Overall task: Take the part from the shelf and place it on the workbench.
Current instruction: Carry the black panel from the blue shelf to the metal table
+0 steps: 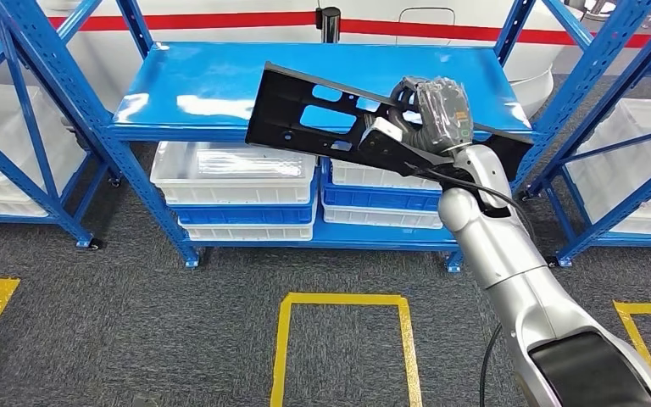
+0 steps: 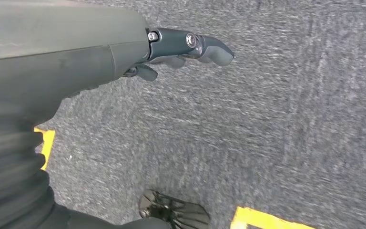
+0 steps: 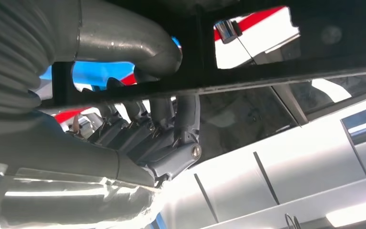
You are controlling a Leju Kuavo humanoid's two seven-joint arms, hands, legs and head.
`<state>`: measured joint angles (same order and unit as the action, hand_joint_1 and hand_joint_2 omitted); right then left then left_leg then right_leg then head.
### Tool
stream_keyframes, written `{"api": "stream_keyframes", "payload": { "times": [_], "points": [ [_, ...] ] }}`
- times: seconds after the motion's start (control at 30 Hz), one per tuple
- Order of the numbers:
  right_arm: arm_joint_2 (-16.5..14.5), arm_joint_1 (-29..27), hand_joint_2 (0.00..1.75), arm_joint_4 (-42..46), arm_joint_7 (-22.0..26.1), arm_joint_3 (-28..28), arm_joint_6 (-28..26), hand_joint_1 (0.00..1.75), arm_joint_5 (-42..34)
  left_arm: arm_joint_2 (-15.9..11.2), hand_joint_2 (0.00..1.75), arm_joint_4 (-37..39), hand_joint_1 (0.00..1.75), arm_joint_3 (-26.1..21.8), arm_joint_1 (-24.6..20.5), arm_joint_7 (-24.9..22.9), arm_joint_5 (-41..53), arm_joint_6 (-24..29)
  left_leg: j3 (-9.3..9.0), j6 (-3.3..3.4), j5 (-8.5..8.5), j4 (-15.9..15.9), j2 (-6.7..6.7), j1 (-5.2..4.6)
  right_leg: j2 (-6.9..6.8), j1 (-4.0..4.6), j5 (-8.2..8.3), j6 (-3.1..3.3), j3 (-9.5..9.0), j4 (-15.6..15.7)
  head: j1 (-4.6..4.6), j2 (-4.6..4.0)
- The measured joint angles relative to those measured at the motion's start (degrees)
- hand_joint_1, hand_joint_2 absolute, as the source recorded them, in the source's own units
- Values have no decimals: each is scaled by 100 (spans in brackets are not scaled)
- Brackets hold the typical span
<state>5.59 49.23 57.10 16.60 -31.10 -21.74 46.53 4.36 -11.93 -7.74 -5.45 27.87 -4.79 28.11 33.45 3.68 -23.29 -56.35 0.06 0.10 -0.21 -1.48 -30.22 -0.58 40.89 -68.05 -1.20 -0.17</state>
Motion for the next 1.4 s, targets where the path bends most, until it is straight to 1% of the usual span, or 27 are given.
{"api": "stream_keyframes", "payload": {
  "times": [0.03, 0.07, 0.1, 0.17, 0.23, 0.3, 0.37, 0.4, 0.43, 0.5, 0.53, 0.57, 0.6, 0.7, 0.87, 0.93, 0.97, 1.0, 1.03, 1.1, 1.13, 1.17, 1.2, 1.27, 1.33, 1.37, 1.4],
  "points": [
    [19, -10, 175, -8, 4, 4, -1, 171, -3, 1, 175, 0, 0, 0, 0, -1, 1, -3, 101, 2, 74, -3, 0, -15, 0, 2, -124, -10, 72, -363, 5, 0],
    [35, -22, 175, -14, 7, 5, -1, 171, -4, 5, 175, 0, 0, 0, 0, -2, 1, -5, 198, 3, 146, -7, -1, -28, 1, 4, -125, -52, 75, -583, 8, 0],
    [48, -34, 175, -19, 8, 7, -1, 171, -4, 13, 175, 0, 0, 0, 0, -2, 1, -7, 295, -2, 219, -10, -1, -38, 1, 10, -27, -112, -9, -630, 13, 0],
    [61, -45, 175, -19, 7, 9, -1, 171, 4, 31, 175, 0, 0, 0, 0, -2, 1, -9, 464, -28, 353, -22, -1, -58, 0, 20, 206, -183, -441, -179, 19, 0],
    [60, -43, 175, -8, 0, 16, -1, 171, 21, 45, 175, 0, 0, 0, -1, -2, 1, -11, 591, -74, 471, -53, -1, -94, 4, 54, 146, -140, -1057, 683, 17, 0],
    [61, -49, 175, 7, -14, 24, 5, 171, 41, 50, 175, 0, 0, 0, -3, -3, 3, -9, 653, -117, 595, -49, -1, -115, 13, 90, 21, -81, -1343, 1187, 4, 0],
    [75, -82, 175, 10, -29, 26, 19, 171, 52, 44, 175, 2, 0, 0, 9, -5, 6, -5, 708, -169, 621, -52, -14, -93, 4, 27, 84, -16, -1271, 1222, -8, 0],
    [82, -103, 175, 10, -37, 26, 26, 171, 54, 40, 175, 3, 0, 0, 20, -8, 8, -4, 760, -209, 472, -162, -22, -74, -6, -4, 141, 43, -1230, 1219, -13, 0],
    [84, -118, 175, 10, -45, 27, 31, 171, 55, 36, 175, 4, 0, 0, 29, -10, 9, -3, 832, -254, 217, -393, -28, -51, -17, -35, 204, 95, -1187, 1223, -22, 0],
    [82, -132, 175, 12, -55, 32, 34, 171, 57, 36, 175, 4, 0, 0, 34, -13, 22, -1, 1005, -342, -384, -1152, -30, 4, -26, -21, 319, 151, -1081, 1209, -38, 0],
    [83, -140, 175, 12, -57, 36, 34, 171, 60, 36, 175, 4, 0, 0, 33, -14, 33, 1, 1065, -375, -553, -1535, -29, 32, -26, -16, 369, 144, -1018, 1200, -39, 0],
    [84, -152, 175, 12, -57, 42, 34, 171, 62, 36, 175, 4, 0, 0, 33, -14, 42, 3, 1064, -397, -597, -1779, -28, 56, -25, -13, 413, 132, -957, 1191, -39, 0],
    [84, -167, 175, 12, -58, 46, 34, 171, 64, 36, 175, 4, 0, 0, 33, -15, 48, 5, 1001, -411, -550, -1864, -27, 76, -24, -12, 452, 118, -902, 1181, -40, 0],
    [84, -191, 175, 12, -58, 54, 34, 171, 66, 36, 175, 4, 0, 0, 33, -17, 51, 8, 818, -421, -379, -1754, -25, 100, -21, -13, 503, 97, -831, 1170, -44, 0],
    [84, -194, 175, 13, -58, 55, 33, 171, 66, 36, 175, 4, 0, 0, 33, -18, 53, 8, 749, -418, -335, -1664, -25, 102, -19, -14, 510, 90, -820, 1168, -43, 0],
    [87, -199, 175, 20, -58, 66, 31, 171, 69, 26, 175, 3, 0, 0, 30, -19, 57, 10, 305, -372, -255, -1034, -33, 94, -15, -9, 552, 45, -779, 1164, -39, 0],
    [86, -202, 175, 29, -58, 75, 29, 171, 71, 18, 175, 3, 0, 0, 29, -20, 60, 11, 59, -327, -244, -645, -40, 69, -16, -20, 601, -20, -743, 1166, -39, 0],
    [96, -214, 175, 39, -58, 89, 26, 171, 73, 14, 175, 2, 0, 0, 23, -21, 63, 14, -149, -242, -191, -245, -31, 50, -14, -19, 614, -80, -674, 1156, -35, 0],
    [116, -234, 175, 53, -58, 105, 22, 171, 79, 13, 175, 2, 0, 1, 15, -24, 72, 16, -177, -156, -143, -23, -19, 27, -11, -22, 442, -106, -502, 836, -22, 0],
    [193, -335, 175, 71, -58, 136, 11, 171, 101, 39, 175, 1, 0, 2, 0, -29, 97, 20, 41, -54, 128, 92, 13, 21, 1, -26, 85, -173, -248, 41, 18, 0],
    [227, -375, 175, 80, -58, 147, 8, 171, 114, 51, 175, 0, 0, 3, -4, -30, 108, 21, 173, -64, 209, 66, 14, 23, 3, -39, -6, -218, -261, -195, 34, 0],
    [250, -405, 175, 93, -58, 157, 6, 171, 121, 62, 175, 0, 0, 3, -6, -31, 114, 21, 276, -98, 266, 26, 13, 31, 1, -58, 103, -302, -469, 19, 44, 0],
    [257, -406, 175, 109, -58, 164, 5, 171, 123, 62, 175, -1, 0, 3, -10, -31, 115, 21, 356, -136, 301, -12, 14, 29, 3, -64, 170, -342, -738, 422, 47, 0],
    [261, -423, 175, 158, -57, 181, 5, 171, 129, 58, 175, -2, 0, 3, -21, -32, 120, 21, 484, -209, 381, -85, 17, 11, 17, -36, 194, -319, -1056, 981, 40, 0],
    [271, -458, 175, 187, -55, 193, 5, 171, 138, 52, 175, -2, 0, 2, -24, -34, 123, 23, 554, -256, 478, -111, 9, -1, 24, -2, 198, -222, -1025, 1042, 27, 0],
    [277, -472, 175, 190, -54, 196, 6, 171, 141, 49, 175, -1, 0, 2, -21, -35, 125, 25, 587, -278, 485, -124, 2, 10, 17, -22, 235, -168, -975, 1028, 25, 0],
    [278, -482, 175, 193, -52, 196, 7, 171, 145, 45, 175, 1, 0, 2, -18, -37, 127, 26, 632, -304, 394, -186, 1, 25, 11, -31, 281, -95, -925, 1014, 20, 0]
  ]
}}
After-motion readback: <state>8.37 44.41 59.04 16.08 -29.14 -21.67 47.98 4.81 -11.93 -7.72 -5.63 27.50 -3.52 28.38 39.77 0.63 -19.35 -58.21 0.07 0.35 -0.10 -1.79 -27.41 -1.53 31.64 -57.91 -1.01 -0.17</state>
